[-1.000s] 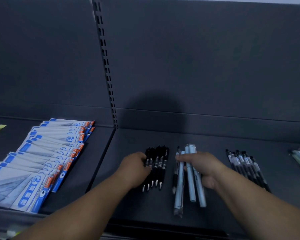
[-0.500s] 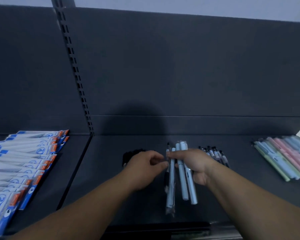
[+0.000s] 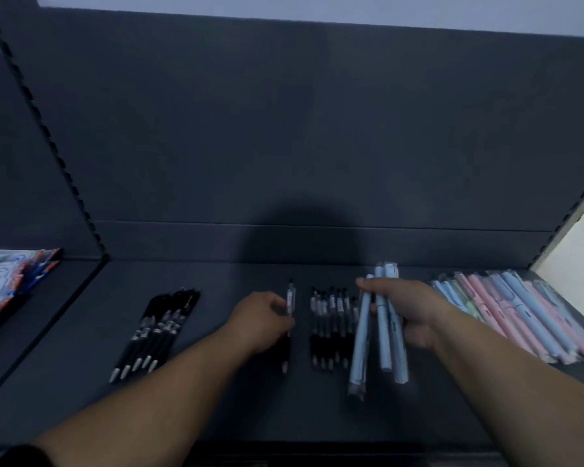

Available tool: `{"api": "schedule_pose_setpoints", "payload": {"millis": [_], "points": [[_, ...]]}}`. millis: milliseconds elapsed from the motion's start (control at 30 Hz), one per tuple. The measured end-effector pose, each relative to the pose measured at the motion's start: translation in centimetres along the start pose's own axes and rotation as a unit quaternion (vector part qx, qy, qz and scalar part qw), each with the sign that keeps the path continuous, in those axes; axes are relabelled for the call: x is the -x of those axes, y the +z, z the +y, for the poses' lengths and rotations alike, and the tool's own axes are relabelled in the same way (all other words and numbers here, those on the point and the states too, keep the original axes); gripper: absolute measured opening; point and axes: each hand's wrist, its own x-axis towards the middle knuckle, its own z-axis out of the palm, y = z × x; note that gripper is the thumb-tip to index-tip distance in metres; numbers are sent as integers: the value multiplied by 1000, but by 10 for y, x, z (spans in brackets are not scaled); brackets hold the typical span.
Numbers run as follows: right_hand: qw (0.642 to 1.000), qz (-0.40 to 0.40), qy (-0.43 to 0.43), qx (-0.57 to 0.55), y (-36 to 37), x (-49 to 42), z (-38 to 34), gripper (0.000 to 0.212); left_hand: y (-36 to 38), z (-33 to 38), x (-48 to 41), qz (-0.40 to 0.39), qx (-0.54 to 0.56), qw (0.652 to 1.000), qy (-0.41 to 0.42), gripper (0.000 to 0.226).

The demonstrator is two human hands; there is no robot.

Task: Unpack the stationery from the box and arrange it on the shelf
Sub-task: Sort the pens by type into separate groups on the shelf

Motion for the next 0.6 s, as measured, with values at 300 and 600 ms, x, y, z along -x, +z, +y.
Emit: {"api": "schedule_pose_setpoints", "payload": {"millis": [300, 600], "points": [[998, -45, 4, 35, -46, -15, 3, 25, 39, 15, -1, 100, -111, 989, -9, 28], [997, -75, 0, 22, -41, -8, 11, 22, 67, 64, 46, 4, 53, 994, 92, 17]]}}
